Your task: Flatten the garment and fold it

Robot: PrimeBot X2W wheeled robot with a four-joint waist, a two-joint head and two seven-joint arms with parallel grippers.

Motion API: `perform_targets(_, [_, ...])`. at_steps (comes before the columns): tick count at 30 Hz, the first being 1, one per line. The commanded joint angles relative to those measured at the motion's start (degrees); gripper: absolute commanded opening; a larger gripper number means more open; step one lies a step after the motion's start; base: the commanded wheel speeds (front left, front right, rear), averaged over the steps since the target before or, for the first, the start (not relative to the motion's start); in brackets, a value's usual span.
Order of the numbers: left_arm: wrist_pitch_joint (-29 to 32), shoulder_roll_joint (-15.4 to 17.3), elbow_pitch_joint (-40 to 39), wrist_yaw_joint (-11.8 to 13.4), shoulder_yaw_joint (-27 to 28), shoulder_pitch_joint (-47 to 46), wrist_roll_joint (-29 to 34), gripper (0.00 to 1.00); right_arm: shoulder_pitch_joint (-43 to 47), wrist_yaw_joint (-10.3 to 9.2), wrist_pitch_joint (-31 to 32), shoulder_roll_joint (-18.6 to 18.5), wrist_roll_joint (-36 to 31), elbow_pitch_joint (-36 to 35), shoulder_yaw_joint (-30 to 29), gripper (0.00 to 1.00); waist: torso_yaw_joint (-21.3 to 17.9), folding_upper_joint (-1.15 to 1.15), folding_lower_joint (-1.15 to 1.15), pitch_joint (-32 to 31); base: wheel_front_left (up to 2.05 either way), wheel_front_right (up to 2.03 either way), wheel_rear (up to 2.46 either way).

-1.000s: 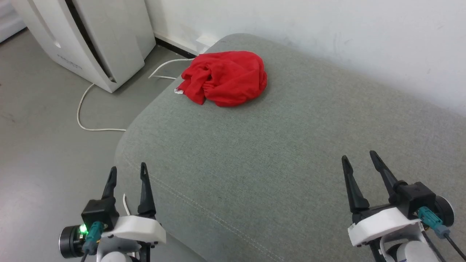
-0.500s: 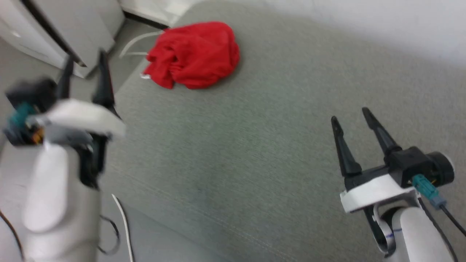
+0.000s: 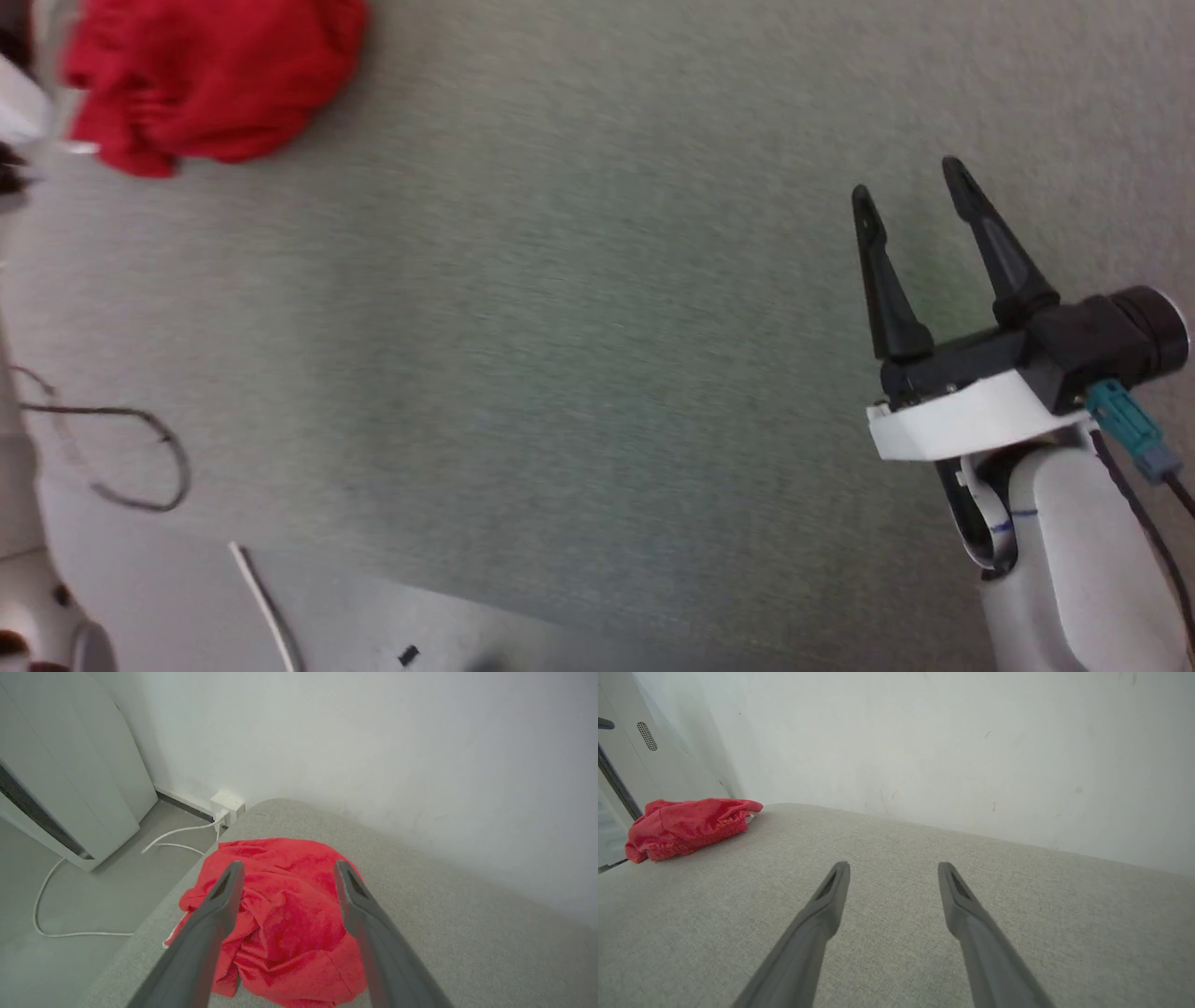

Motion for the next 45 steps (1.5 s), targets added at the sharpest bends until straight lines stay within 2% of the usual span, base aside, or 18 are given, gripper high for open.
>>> perform_targets(1, [2.2, 1.0, 0.7, 1.3, 0.9, -1.0, -0.8, 1.0, -1.1, -0.08, -0.7, -0.1, 0.6, 0.1, 0.3, 1.0, -11.6, 0.0, -0.02, 11.9, 0.0, 0.0, 0.0])
perform_targets(6, [11.5, 2.8, 2.1, 7.3, 3.2, -1.0, -2.1, 1.0, -2.2, -0.08, -1.8, -0.1, 1.4, 0.6, 0.6, 1.0, -13.6, 0.0, -0.02, 14.8, 0.0, 0.0, 0.0])
perform_targets(7, [11.5, 2.8, 2.1, 7.3, 3.2, -1.0, -2.1, 1.0, -2.2, -0.08, -1.8, -0.1, 1.4, 0.6, 0.6, 1.0, -13.6, 0.0, -0.02, 14.8, 0.0, 0.0, 0.0])
perform_targets(11, [16.4, 2.8, 2.0, 10.8, 4.2, 1.1, -2.7, 1.0, -2.4, -0.08, -2.4, -0.1, 1.9, 1.2, 0.8, 1.0, -14.2, 0.0, -0.02, 15.8, 0.0, 0.0, 0.0])
perform_targets(14, [17.9, 2.1, 1.0, 11.8, 4.7, 3.4, -3.3, 1.0, -2.5, -0.08, -2.7, -0.1, 2.1, 1.8, 1.0, 1.0, -14.1, 0.0, -0.02, 15.7, 0.0, 0.0, 0.0])
perform_targets(16, [18.5, 1.5, 0.2, 11.6, 4.7, 4.9, -4.0, 1.0, -2.7, -0.08, -2.8, -0.1, 2.1, 2.5, 1.2, 1.0, -13.9, 0.0, -0.02, 14.9, 0.0, 0.0, 0.0])
perform_targets(17, [18.3, 1.3, -0.3, 11.0, 4.5, 5.5, -4.2, 0.43, -2.8, -0.08, -2.9, -0.1, 2.2, 2.8, 1.2, 1.0, -13.8, 0.0, -0.02, 14.2, 0.0, 0.0, 0.0])
perform_targets(18, [17.1, 1.5, -1.1, 10.2, 4.5, 6.0, -4.0, 0.0, -2.9, -0.08, -3.0, -0.1, 2.2, 3.0, 1.2, 1.0, -13.6, 0.0, -0.02, 13.5, 0.0, 0.0, 0.0])
perform_targets(23, [6.5, 2.8, -3.2, 7.3, 4.6, 6.9, -1.1, 0.0, -2.3, -0.08, -3.2, -0.1, 2.4, 4.4, 0.8, 1.0, -12.8, 0.0, -0.02, 7.7, 0.0, 0.0, 0.0])
perform_targets(27, [-5.8, 4.7, -3.7, 5.9, 3.7, 5.6, 3.9, 0.0, -1.0, -0.08, -3.3, -0.1, 3.1, 5.7, 0.1, 1.0, -12.3, 0.0, -0.02, 1.5, 0.0, 0.0, 0.0])
perform_targets(30, [-15.2, 5.8, -2.3, 4.6, 1.8, 4.0, 7.8, 0.0, 0.9, -0.08, -3.4, -0.1, 3.8, 6.9, -0.4, 1.0, -12.3, 0.0, -0.02, -4.0, 0.0, 0.0, 0.0])
perform_targets(33, [-21.1, 6.2, -1.4, 3.3, -1.0, 1.6, 10.7, 0.0, 3.5, -0.08, -3.4, -0.1, 4.5, 7.8, -1.3, 1.0, -12.3, 0.0, -0.02, -9.5, 0.0, 0.0, 0.0])
perform_targets(39, [-26.1, 3.7, -1.8, 0.1, -7.8, -3.7, 13.6, 0.0, 7.8, -0.08, -3.4, -0.1, 5.2, 8.1, -3.1, 1.0, -13.6, 0.0, -0.02, -17.2, 0.0, 0.0, 0.0])
perform_targets(45, [-26.1, -2.5, -3.2, -3.6, -14.3, -7.0, 12.2, 0.0, 10.4, -0.08, -3.4, -0.1, 5.8, 7.4, -4.4, 1.0, -16.3, 0.0, -0.02, -20.8, 0.0, 0.0, 0.0])
